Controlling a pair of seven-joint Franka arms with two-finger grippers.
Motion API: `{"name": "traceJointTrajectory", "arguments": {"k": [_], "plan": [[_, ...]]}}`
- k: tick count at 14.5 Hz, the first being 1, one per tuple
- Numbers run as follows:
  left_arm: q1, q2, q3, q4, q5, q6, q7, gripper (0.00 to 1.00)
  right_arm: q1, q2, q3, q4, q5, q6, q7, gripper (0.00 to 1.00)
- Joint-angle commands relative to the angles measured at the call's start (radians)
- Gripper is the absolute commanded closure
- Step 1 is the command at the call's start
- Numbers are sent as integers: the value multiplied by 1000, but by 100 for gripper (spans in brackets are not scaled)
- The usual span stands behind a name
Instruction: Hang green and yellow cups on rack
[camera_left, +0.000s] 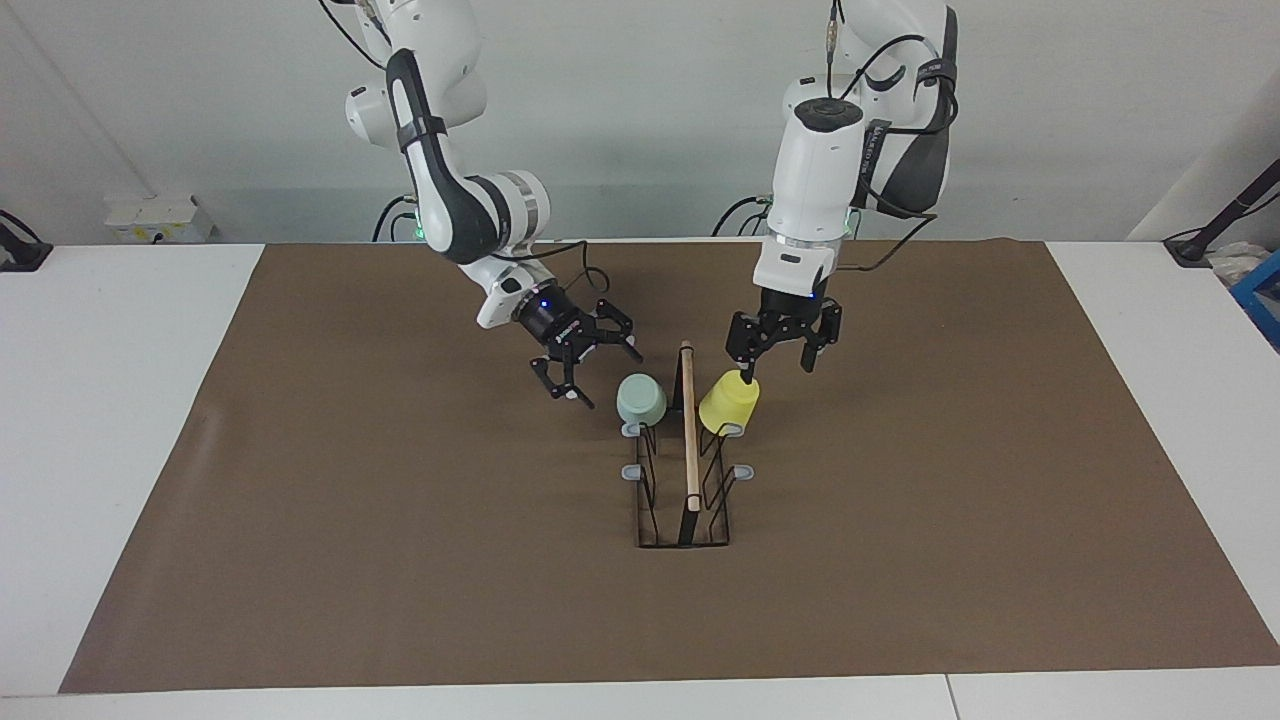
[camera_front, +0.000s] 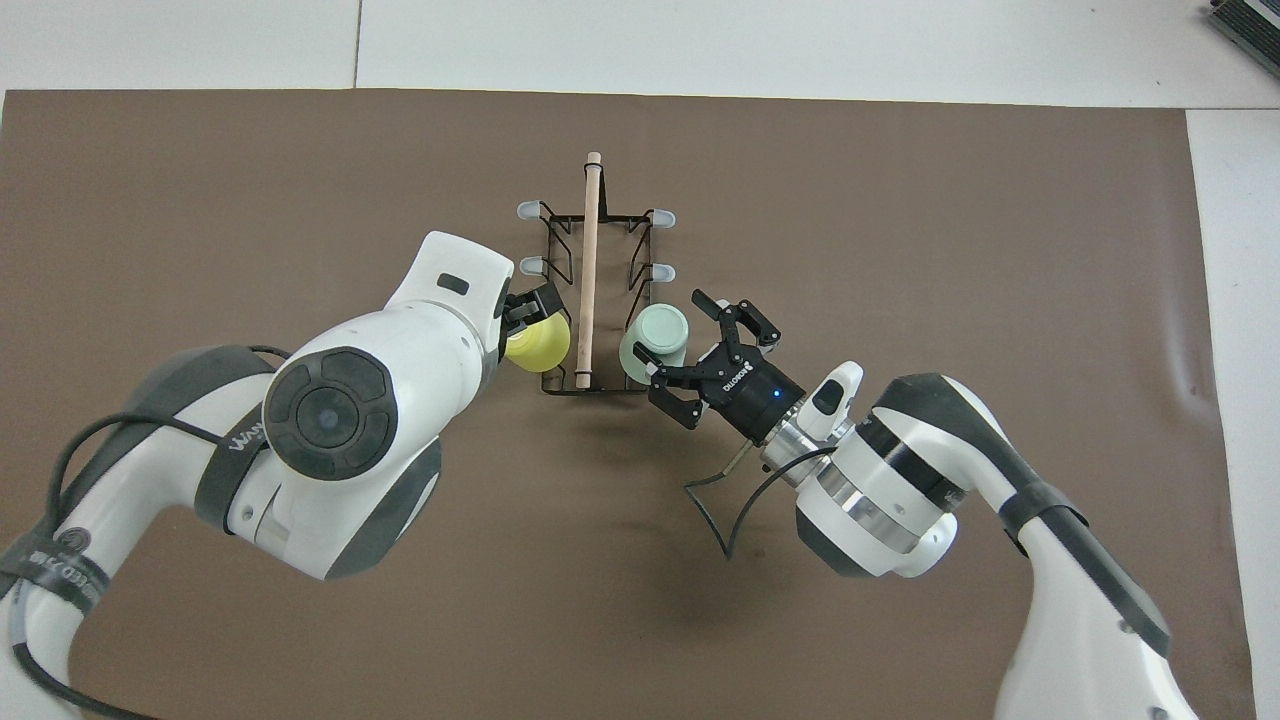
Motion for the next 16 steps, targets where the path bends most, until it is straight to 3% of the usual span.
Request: {"name": "traceJointTrajectory", "arguments": {"k": [1,3,8,10,13,16], "plan": [[13,-1,34,66,2,-114,138,0,3,-46,20,6,62,72,37,0],[13,-7,74,109,-30,-182,263,0,3,-66,27,45,-12,152,88,0],[11,-9,200,223,-162,-331,519,0,-35,-73,16,118,-482,202,276,0],[13,-7,235,256,-195,-375,591,0,-70,-73,16,121,-668,188,316,0],[11,-7,292,272,-217,-402,699,0,-102,-69,13,122,-826,148,338,0],[13,-7,333,290,-232,-449,823,0,-211,-69,11,128,-1039,-9,382,0]]}}
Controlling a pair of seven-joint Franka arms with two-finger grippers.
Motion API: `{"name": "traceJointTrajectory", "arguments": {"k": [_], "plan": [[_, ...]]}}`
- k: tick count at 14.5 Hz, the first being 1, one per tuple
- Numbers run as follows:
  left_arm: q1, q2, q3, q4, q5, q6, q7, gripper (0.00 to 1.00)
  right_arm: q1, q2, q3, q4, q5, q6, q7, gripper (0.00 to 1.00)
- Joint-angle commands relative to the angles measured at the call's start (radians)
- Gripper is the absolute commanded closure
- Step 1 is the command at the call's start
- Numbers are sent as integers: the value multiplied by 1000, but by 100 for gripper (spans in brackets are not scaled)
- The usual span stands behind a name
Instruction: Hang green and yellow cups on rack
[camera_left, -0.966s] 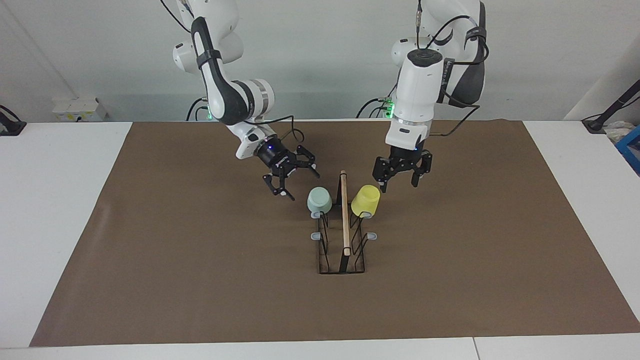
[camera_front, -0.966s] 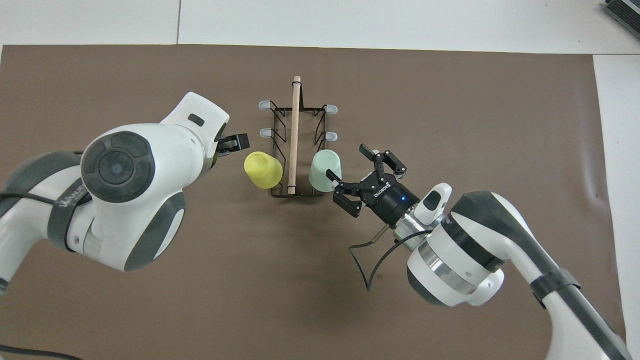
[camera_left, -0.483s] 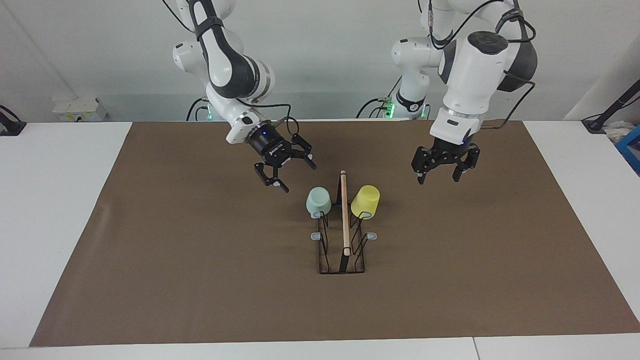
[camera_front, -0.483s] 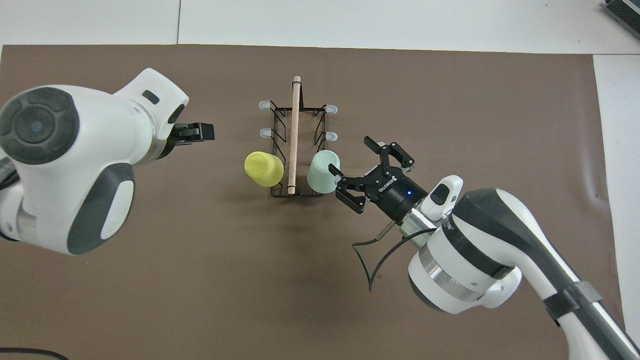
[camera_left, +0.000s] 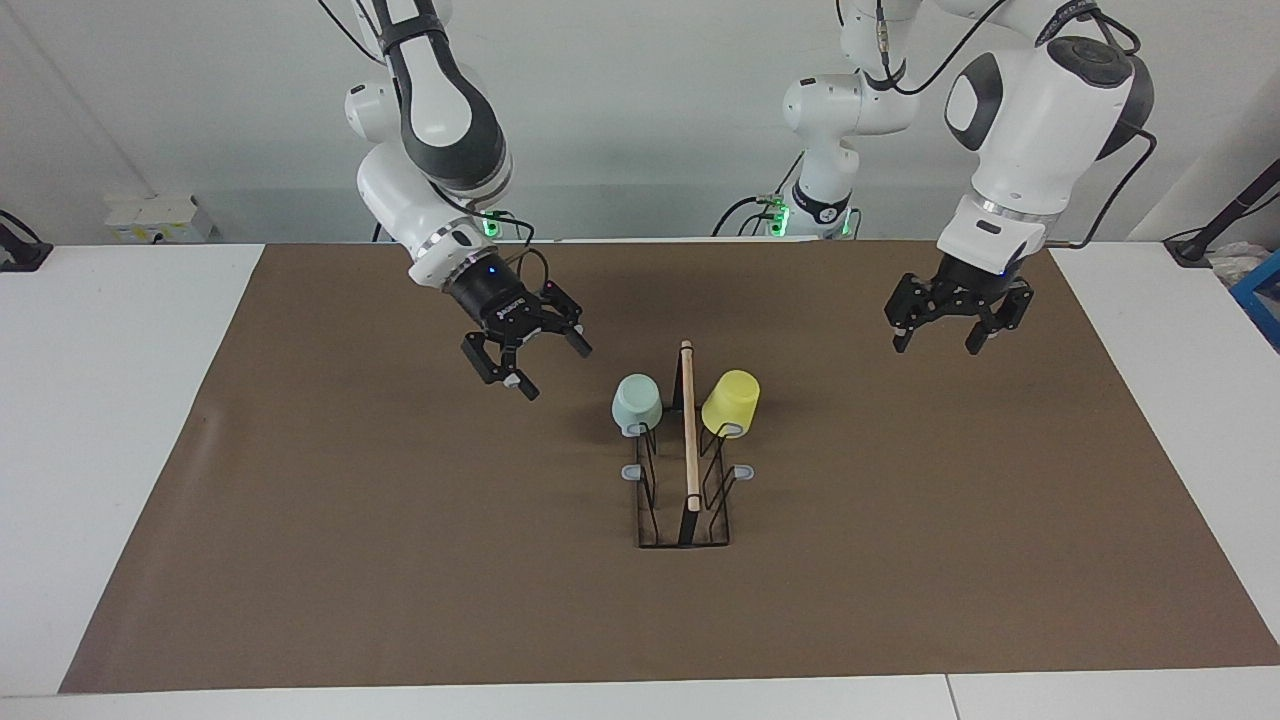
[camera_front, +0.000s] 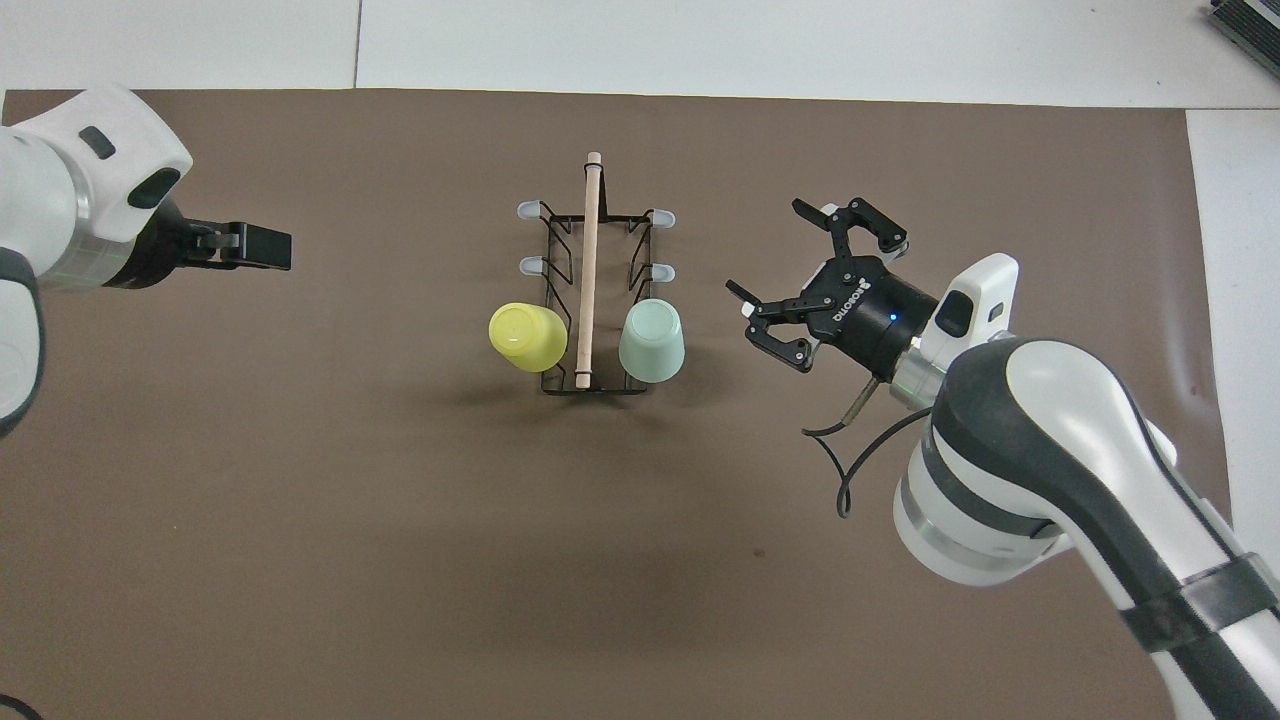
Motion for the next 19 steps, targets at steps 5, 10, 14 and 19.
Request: {"name": "traceJointTrajectory", "arguments": {"k": [5,10,14,19], "plan": [[-5,0,71,38,-46,-79,169,0,-262,-13,0,79,-614,-397,360,0],[-5,-2,106,35,-46,-100,235,0,-342,-32,-4,82,-789,-521,458,0],[-6,-5,142,35,-44,-117,280,0,-348,-47,-4,157,-1087,-647,702,0],[-5,-29,149,23,-34,-152,287,0,-337,-47,0,182,-1346,-744,888,0]]}}
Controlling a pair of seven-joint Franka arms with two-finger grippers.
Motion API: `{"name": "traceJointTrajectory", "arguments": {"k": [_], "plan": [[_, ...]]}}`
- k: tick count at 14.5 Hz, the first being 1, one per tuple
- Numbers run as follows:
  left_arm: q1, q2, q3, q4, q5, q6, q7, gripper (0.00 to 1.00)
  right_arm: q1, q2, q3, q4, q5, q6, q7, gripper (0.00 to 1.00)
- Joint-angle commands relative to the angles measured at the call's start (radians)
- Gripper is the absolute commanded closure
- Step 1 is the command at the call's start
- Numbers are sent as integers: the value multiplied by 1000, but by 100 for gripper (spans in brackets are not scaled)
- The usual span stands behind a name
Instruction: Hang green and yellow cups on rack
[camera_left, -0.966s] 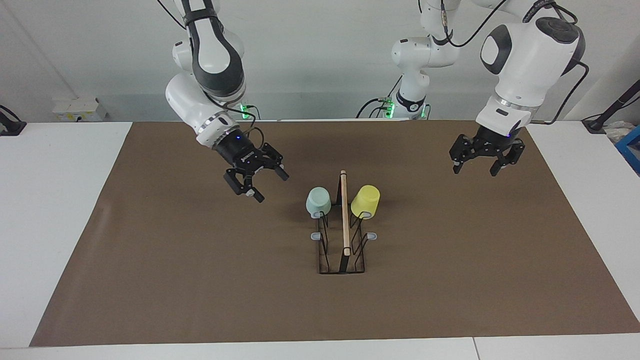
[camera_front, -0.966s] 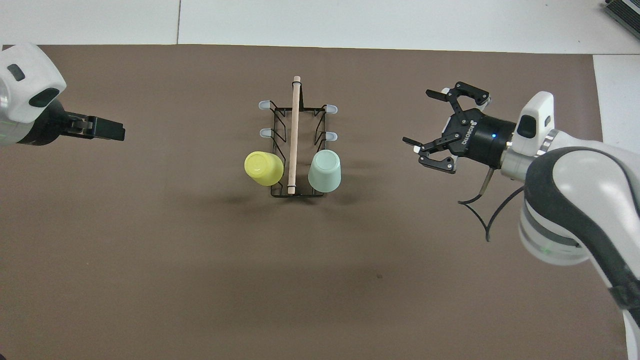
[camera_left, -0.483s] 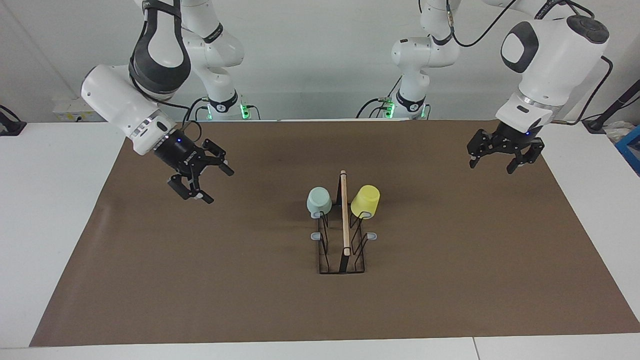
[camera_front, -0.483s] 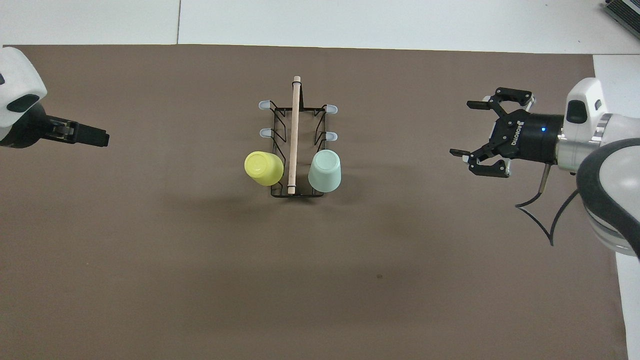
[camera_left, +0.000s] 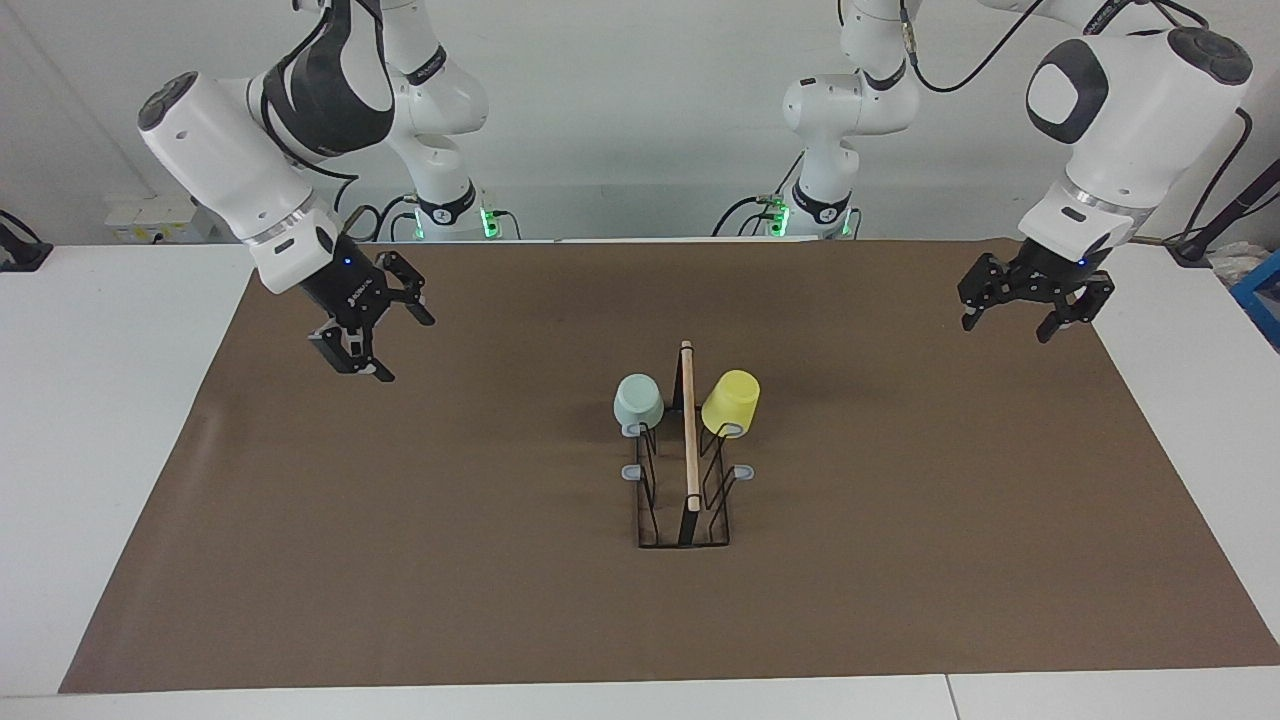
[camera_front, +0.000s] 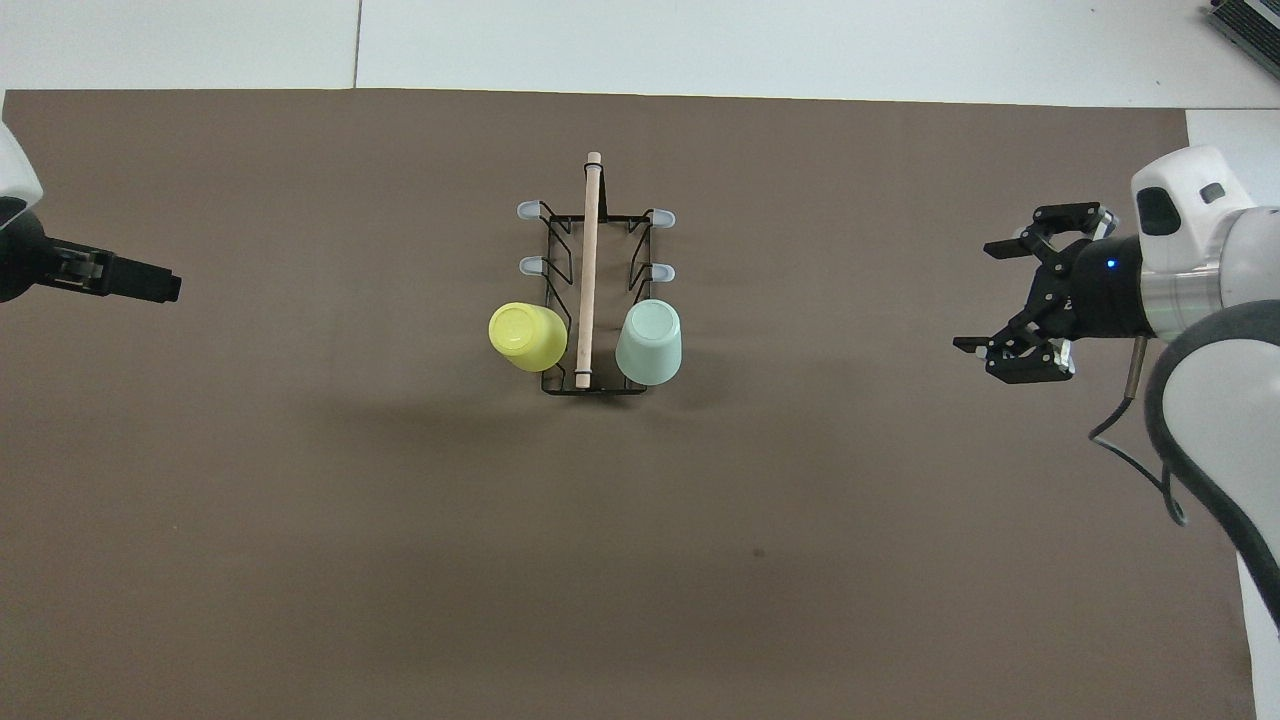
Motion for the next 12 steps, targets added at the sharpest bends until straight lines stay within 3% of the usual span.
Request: {"name": "traceJointTrajectory", "arguments": {"k": [1,6,10,12], "plan": [[-5,-17,7,3,0,-45,12,0,-8,-1,6,6,-78,-50,75,0],[-3,-27,20,3,15,-45,-20,0,-20,-1,2,19,-113,-102,193,0],[-11,-39,23,5,63,-58,-43,0,-49,2,0,58,-243,-163,353,0],[-16,-46,23,5,63,-72,-55,0,-69,13,0,121,-299,-251,437,0]]}}
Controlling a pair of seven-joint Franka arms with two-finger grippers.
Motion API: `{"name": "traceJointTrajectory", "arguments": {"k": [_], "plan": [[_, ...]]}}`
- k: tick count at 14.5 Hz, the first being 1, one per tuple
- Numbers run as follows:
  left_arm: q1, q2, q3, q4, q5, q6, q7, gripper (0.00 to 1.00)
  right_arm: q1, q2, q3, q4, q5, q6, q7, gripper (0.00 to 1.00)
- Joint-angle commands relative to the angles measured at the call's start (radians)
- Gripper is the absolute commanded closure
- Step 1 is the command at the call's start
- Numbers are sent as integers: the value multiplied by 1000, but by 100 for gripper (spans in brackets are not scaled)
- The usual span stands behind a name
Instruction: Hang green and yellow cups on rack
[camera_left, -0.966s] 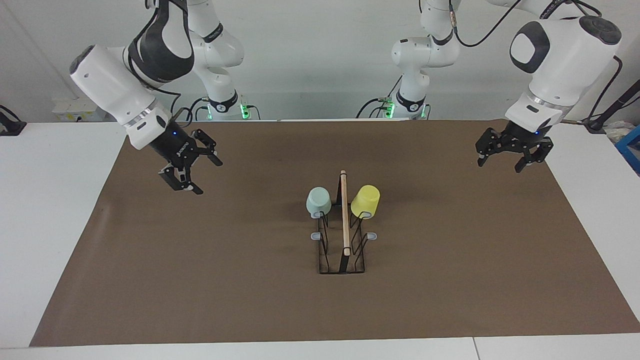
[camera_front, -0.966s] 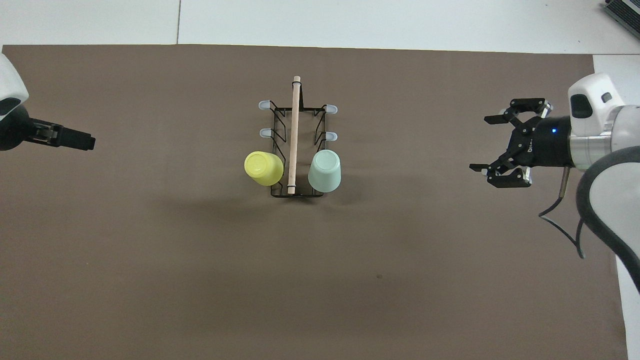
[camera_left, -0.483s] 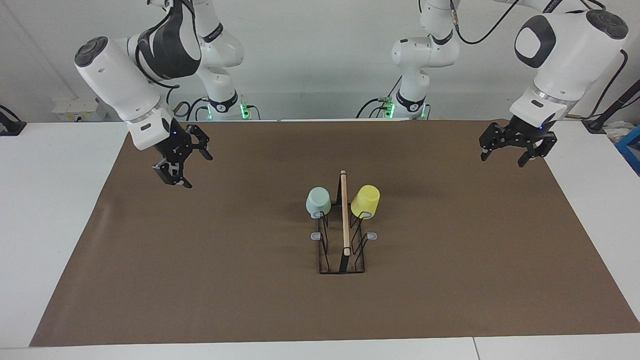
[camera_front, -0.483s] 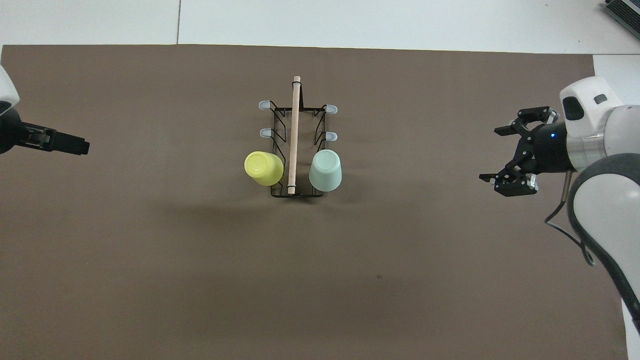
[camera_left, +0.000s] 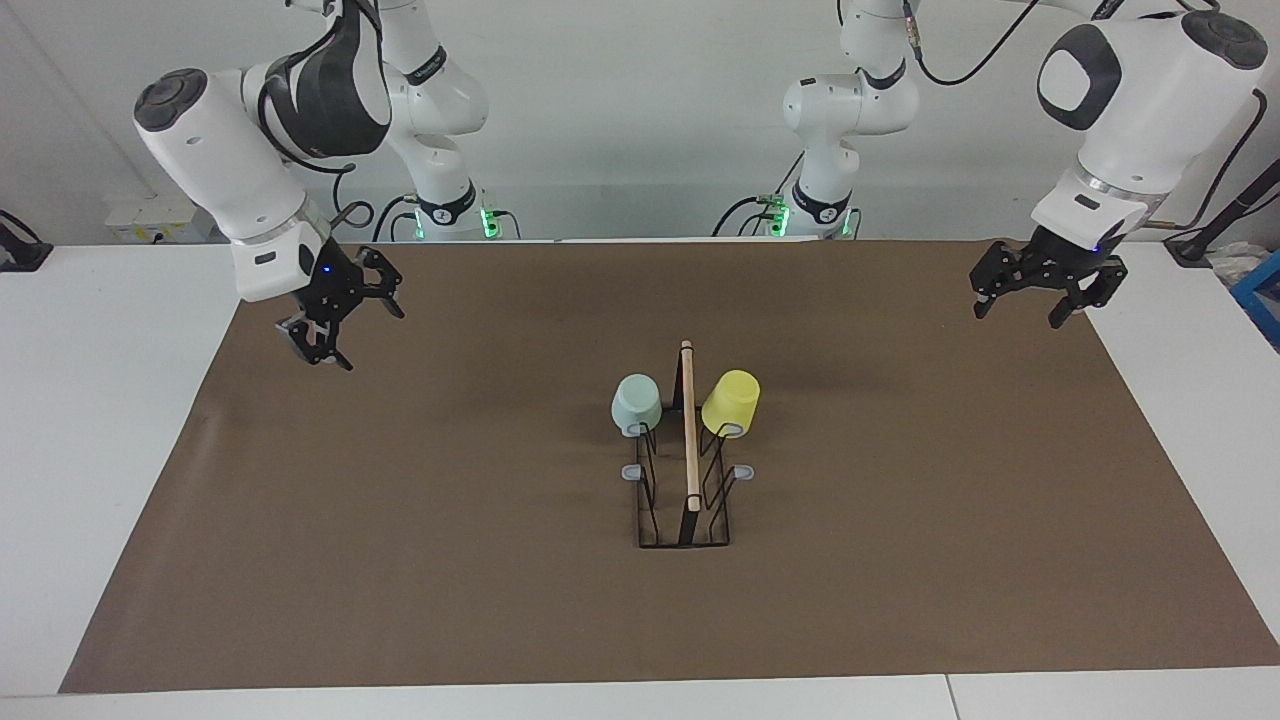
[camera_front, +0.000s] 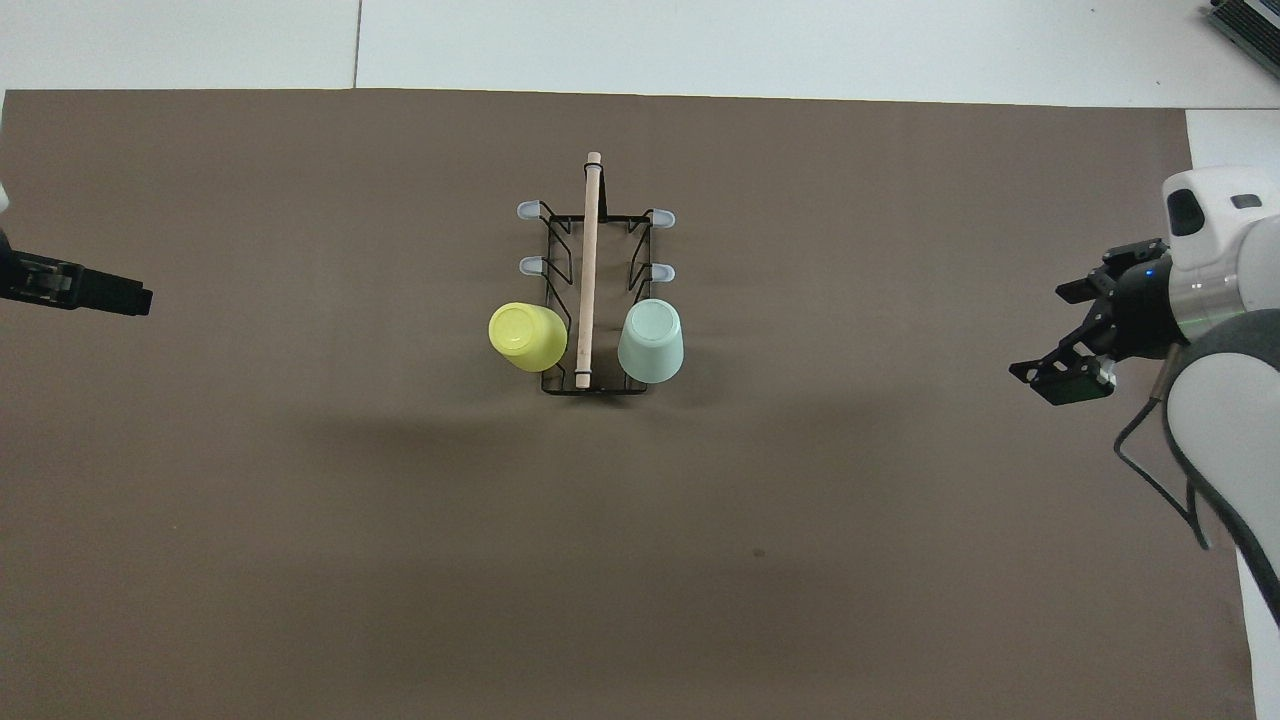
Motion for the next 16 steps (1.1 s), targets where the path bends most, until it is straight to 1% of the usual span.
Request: {"name": "traceJointTrajectory", "arguments": {"k": [1,3,4,5,6,9,12,16], "plan": [[-13,-19,7,6,24,-33,-24,0,-34,23,11,101,-76,-123,109,0],[-13,-16,9,14,28,-33,-19,0,-29,28,12,129,-151,-157,146,0],[-14,-13,11,18,35,-33,-19,0,-20,28,17,129,-195,-159,179,0],[-14,-10,12,23,36,-33,-18,0,-17,28,19,127,-214,-166,231,0],[-14,-8,12,37,35,-41,-18,0,-17,30,19,137,-214,-208,296,0],[-13,-13,14,40,35,-57,-22,0,-16,57,19,225,-219,-315,481,0],[-10,-26,24,24,35,-61,-41,0,-3,65,23,241,-220,-321,542,0],[-19,-28,24,26,35,-79,-126,0,7,69,23,256,-231,-328,614,0]]}}
